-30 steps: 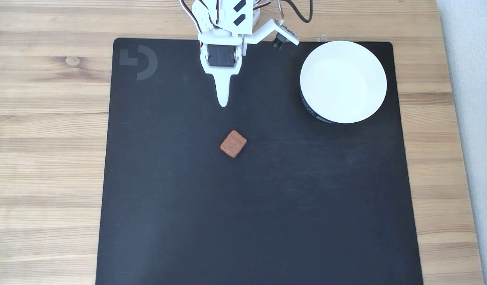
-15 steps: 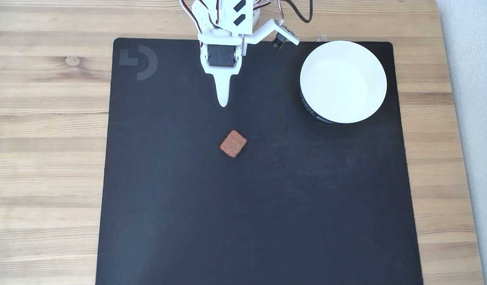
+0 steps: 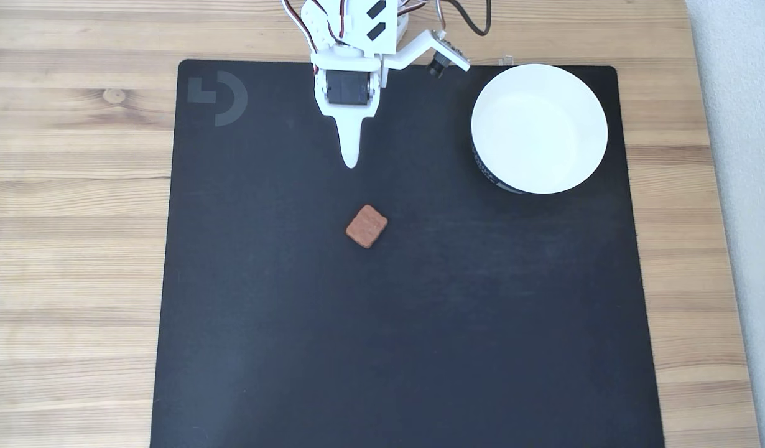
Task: Pick up the toy and place it on the plate
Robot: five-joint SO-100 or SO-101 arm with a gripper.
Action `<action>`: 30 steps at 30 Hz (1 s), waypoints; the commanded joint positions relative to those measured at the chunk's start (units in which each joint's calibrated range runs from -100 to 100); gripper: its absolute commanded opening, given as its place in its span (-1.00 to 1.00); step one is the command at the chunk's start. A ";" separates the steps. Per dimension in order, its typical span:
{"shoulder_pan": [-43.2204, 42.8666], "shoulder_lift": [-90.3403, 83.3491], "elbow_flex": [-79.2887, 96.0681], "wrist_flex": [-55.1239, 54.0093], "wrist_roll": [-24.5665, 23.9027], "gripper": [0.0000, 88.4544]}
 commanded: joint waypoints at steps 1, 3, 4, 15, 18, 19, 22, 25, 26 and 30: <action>0.51 -0.42 0.06 -0.87 -0.29 -0.95; 0.51 -0.42 0.06 -0.87 -0.29 -0.95; 0.68 -0.42 0.15 -0.96 -0.29 -0.95; 0.76 -0.42 0.15 -0.96 -0.29 -0.95; 0.84 -0.42 0.15 -0.96 -0.29 -0.95; 0.93 -0.42 0.15 -0.96 -0.29 -0.95; 0.93 -0.42 0.15 -0.96 -0.29 -0.95; 0.93 -0.42 0.15 -0.87 -0.29 -0.95; 0.93 -0.42 0.15 -0.87 -0.29 -0.95; 0.93 -0.42 0.15 -0.79 -0.29 -0.95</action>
